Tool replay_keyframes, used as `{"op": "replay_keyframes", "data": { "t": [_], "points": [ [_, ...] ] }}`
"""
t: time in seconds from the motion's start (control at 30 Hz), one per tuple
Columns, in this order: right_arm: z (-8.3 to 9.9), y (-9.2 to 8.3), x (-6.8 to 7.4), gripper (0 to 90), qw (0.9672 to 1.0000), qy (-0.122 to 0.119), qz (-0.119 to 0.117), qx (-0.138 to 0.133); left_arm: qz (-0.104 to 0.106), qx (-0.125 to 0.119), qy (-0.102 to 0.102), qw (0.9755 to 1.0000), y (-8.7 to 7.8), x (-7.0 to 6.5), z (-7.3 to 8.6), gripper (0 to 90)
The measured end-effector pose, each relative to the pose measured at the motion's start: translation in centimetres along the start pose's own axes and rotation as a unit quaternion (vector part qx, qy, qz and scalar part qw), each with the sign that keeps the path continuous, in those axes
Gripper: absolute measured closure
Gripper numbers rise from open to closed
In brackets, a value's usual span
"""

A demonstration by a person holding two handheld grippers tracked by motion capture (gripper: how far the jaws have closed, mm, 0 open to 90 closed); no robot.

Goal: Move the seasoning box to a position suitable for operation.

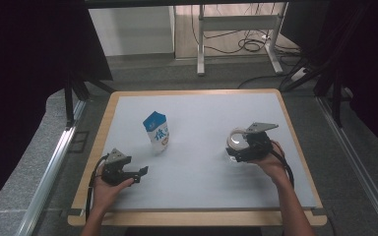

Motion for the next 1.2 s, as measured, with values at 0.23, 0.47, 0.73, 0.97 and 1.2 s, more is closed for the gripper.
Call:
{"op": "replay_keyframes", "data": {
  "t": [0.23,0.47,0.73,0.97,1.2],
  "points": [
    [0.6,-0.2,1.3,11.2,0.9991,-0.028,-0.028,0.015,-0.002,0.002,0.001,1.0,0.1,0.0,0.0,16.9],
    [1.3,0.5,2.1,11.1,0.9978,-0.036,-0.046,0.033,-0.002,0.004,0.003,1.0,0.2,-0.1,0.1,16.9],
    [1.3,0.3,2.2,5.8,0.9995,-0.024,-0.018,0.012,-0.002,0.003,0.004,1.0,0.1,-0.1,0.1,16.9],
    [0.2,-2.6,2.2,4.4,0.9987,0.006,0.0,-0.051,-0.002,0.001,0.004,1.0,0.1,-0.2,0.1,16.9],
    [0.7,-6.4,1.5,23.5,0.9909,0.037,0.024,-0.127,0.009,-0.008,-0.002,0.9999,-0.3,-0.5,0.0,16.9]
  ]
}}
Point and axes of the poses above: each handheld gripper's, and its own axes: y roughly forward along the jaws, z roughly out of its underside, x roughly to its left, the point moved 2 cm from there along y, roughly forward along the jaws, and after that the axes turned 13 degrees about -y, right-handed, at the moved point
